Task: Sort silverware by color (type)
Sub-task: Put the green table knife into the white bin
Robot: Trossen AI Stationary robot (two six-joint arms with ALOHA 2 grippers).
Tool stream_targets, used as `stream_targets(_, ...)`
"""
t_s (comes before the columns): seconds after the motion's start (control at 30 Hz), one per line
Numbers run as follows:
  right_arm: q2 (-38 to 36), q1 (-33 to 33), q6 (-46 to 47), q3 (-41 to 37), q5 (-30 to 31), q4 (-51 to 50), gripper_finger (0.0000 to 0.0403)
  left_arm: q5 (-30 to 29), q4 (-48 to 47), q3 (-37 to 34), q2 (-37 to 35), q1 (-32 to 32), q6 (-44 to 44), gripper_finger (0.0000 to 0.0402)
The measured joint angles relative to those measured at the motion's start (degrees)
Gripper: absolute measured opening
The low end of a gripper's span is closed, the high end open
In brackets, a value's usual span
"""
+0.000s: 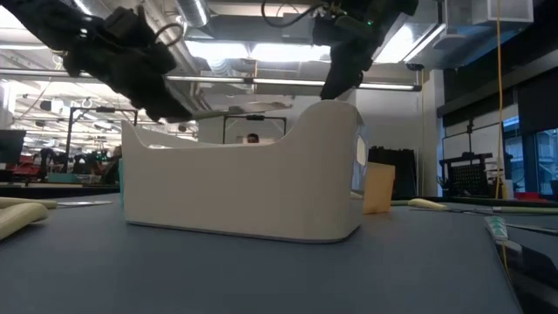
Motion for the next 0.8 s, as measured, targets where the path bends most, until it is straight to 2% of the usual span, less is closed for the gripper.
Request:
stream_targets(0.27, 0.0, 0.0, 0.0, 0.0, 0.1, 0.0, 0.0104, 0.2, -13.4, 0.0, -8.7, -6.4, 0.0, 0.0023)
stream_targets(0.47, 0.0, 0.0, 0.0, 0.0, 0.0, 0.0, 0.0104, -1.4, -22.1, 0.0, -12.3, -10.5, -1.1, 0.0023)
stream_targets(0.8, 0.0, 0.0, 0.0, 0.0, -0.1, 0.3, 0.0104, -3.2, -21.9, 0.0, -12.9, -14.4, -1.8, 0.0023)
